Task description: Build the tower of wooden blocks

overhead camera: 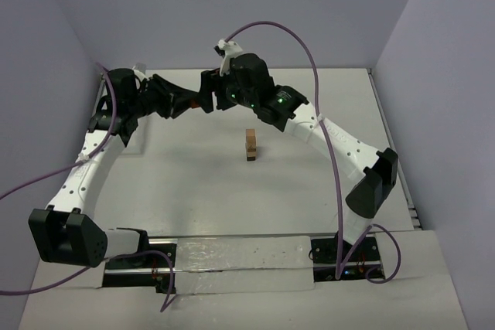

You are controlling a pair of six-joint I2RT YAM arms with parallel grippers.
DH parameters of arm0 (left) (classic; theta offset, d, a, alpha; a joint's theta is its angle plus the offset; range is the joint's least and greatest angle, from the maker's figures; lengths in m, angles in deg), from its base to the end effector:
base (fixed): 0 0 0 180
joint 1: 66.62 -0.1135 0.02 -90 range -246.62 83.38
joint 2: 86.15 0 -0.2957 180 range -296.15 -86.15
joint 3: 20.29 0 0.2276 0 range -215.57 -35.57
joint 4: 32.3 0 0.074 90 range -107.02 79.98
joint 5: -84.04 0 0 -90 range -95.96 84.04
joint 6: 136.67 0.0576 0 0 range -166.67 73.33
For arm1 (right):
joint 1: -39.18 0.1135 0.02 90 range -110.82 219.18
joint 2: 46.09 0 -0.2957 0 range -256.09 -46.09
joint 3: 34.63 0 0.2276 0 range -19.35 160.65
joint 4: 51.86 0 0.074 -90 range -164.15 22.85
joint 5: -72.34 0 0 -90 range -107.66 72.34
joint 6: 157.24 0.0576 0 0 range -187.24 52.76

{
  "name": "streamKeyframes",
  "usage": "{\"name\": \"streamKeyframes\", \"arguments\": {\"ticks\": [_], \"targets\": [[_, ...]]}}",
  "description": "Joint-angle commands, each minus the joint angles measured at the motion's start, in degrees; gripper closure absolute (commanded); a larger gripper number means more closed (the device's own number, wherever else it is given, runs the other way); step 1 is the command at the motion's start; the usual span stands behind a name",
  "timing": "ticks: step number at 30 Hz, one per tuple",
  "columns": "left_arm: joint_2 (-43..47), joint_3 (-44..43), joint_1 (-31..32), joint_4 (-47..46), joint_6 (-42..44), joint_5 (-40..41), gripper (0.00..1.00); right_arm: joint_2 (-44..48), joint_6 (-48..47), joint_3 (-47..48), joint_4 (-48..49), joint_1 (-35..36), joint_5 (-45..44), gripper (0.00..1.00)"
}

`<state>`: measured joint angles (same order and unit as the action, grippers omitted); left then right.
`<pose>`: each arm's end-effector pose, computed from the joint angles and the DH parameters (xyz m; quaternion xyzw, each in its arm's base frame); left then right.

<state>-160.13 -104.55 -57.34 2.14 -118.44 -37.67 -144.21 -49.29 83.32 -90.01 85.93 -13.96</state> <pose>0.2661 -0.0742 0.3880 -0.2919 0.7674 -0.5140 0.2484 0.2718 0.2944 0.4421 -0.2198 0.7801 0.3353 0.4804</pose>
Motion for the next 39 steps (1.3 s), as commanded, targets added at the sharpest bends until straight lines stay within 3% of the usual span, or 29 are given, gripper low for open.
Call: {"name": "streamKeyframes", "arguments": {"ticks": [1,16,25,39], "targets": [[1.83,0.72,-0.14,-3.98,-2.47,-2.24,1.0,-0.85,1.31,3.12,3.21,1.43,-2.61,0.26],[2.17,3.74,-0.14,-9.12,-7.53,-5.68,1.0,-3.36,0.73,2.5,3.76,3.34,-3.61,0.34],[2.61,4.56,-0.14,-9.66,-7.58,-5.91,1.0,-3.31,1.18,2.07,4.79,3.17,-8.07,0.45],[2.31,4.93,-0.05,-9.49,-7.42,-6.23,1.0,-4.56,2.14,4.0,4.76,2.99,-9.21,0.47]]}}
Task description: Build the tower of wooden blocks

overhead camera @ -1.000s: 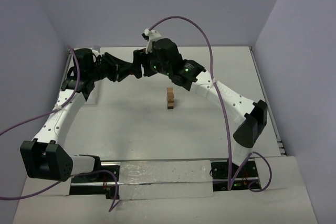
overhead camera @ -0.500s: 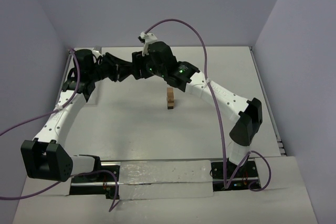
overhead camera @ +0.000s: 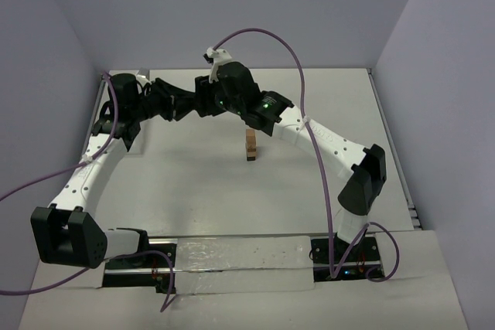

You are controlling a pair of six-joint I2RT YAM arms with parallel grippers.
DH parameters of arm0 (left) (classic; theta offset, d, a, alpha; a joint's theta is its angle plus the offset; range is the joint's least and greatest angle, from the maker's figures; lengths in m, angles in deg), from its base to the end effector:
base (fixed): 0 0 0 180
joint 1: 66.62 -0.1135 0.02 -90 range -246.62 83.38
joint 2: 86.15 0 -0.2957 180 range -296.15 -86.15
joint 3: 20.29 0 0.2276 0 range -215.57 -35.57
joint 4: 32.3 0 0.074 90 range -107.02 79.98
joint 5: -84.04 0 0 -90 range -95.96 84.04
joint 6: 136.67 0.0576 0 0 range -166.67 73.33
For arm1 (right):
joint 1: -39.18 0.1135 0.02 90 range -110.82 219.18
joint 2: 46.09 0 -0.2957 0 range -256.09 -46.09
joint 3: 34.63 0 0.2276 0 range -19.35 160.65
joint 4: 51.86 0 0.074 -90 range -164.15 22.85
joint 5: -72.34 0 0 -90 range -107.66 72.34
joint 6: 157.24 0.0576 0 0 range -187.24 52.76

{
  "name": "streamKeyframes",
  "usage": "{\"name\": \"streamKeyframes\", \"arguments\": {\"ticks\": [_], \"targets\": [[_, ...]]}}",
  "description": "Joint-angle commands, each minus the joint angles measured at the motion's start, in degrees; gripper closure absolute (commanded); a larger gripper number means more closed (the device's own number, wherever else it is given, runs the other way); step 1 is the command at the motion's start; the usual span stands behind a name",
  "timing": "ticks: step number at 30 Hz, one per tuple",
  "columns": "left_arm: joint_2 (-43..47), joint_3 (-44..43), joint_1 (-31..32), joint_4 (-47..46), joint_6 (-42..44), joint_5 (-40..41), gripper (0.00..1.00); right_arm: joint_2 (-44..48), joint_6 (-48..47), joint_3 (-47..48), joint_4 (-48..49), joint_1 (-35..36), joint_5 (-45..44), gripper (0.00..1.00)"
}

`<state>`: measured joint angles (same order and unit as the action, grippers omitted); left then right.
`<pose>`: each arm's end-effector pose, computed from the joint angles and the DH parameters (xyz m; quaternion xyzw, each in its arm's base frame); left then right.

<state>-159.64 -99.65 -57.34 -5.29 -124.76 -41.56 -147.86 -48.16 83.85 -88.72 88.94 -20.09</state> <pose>0.2661 -0.0775 0.3767 -0.3011 0.7456 -0.5542 0.2151 0.2743 0.3204 0.4231 -0.2051 0.7937 0.3092 0.4820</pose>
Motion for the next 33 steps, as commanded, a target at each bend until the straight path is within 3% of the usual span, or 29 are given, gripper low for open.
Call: {"name": "streamKeyframes", "arguments": {"ticks": [1,14,17,20,21,23,24,26,28,33], "targets": [[1.86,0.18,-0.05,-2.15,-1.19,-2.33,1.0,-1.02,1.14,3.59,3.46,-0.01,-3.25,0.47],[2.21,3.94,0.55,-6.19,-7.07,-3.61,1.0,-2.28,2.48,4.4,4.64,-0.01,-6.57,0.62],[2.24,4.03,0.62,-6.08,-6.98,-3.49,1.0,-2.09,2.03,3.88,4.99,0.08,-6.94,0.7],[2.22,4.41,0.74,-5.8,-6.78,-3.05,0.96,-1.84,1.36,3.14,5.59,0.0,-7.05,0.87],[2.21,4.47,0.74,-5.61,-6.66,-2.93,0.93,-1.78,1.17,3.08,5.65,0.06,-6.99,0.94],[2.31,4.95,0.74,-5.54,-6.43,-2.54,0.75,-1.21,0.86,2.31,5.85,0.08,-6.98,1.0],[2.38,5.24,0.74,-5.18,-6.22,-2.39,0.59,-0.85,0.71,1.73,5.99,0.08,-7.05,1.0],[2.37,5.13,0.58,-4.12,-5.64,-1.23,0.37,-0.32,0.37,1.02,6.19,0.08,-7.15,1.0],[2.47,4.4,0.33,-1.97,-4.17,0.34,0.05,0.9,-0.28,-0.29,6.5,0.08,-7.46,1.0],[3.21,2.84,-2.04,0.99,0.13,2.57,0.01,5.2,-1.91,-4.99,6.75,-0.3,-8.06,1.0]]}}
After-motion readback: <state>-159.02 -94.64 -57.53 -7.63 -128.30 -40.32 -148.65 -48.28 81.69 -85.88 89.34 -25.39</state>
